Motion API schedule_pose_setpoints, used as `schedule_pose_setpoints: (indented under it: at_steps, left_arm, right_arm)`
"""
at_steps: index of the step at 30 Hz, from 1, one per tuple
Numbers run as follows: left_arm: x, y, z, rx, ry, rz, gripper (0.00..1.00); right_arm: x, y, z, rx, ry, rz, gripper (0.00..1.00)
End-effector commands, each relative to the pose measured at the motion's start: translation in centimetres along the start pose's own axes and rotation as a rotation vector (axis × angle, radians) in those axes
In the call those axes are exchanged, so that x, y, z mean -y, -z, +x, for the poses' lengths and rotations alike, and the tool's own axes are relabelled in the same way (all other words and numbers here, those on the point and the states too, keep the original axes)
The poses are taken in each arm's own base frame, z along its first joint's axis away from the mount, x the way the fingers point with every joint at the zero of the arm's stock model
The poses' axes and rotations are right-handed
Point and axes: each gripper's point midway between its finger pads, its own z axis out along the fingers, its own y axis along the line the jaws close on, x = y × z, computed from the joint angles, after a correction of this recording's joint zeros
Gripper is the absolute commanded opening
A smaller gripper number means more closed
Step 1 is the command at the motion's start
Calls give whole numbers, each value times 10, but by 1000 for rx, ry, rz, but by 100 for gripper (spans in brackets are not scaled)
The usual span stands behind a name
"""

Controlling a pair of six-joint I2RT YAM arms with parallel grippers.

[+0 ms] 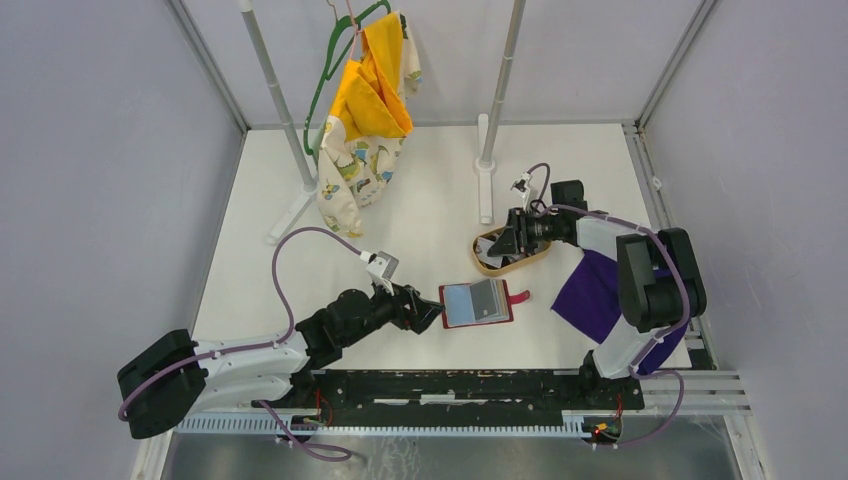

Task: Put the credit cards into the card holder
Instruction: Pick up the credit card from the storage box.

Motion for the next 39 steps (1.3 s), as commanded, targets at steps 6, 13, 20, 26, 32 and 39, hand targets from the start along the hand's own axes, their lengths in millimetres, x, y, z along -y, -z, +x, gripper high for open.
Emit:
schedule_pose_setpoints:
  at_steps: [6,13,20,26,32,39]
  left_arm:
    - [18,-1,-22,72,7,60,91]
    - [17,1,-21,75,8,60,91]
    - [26,0,-24,84,46,106,91]
    - [37,2,-31,111,95,156,91]
    - [54,4,-46,157,175,229,92]
    - [66,-2,-66,236,198,271,89]
  right_arm:
    - [3,6,-18,28,55,25,39]
    - [10,13,-22,46,64,63,34]
    - [19,26,-31,81,82,121,4]
    - [2,46,-44,173,89,56,0]
    - [-58,61,-49,275,157,-208,0]
    - [-113,66,-39,283,312,-330,0]
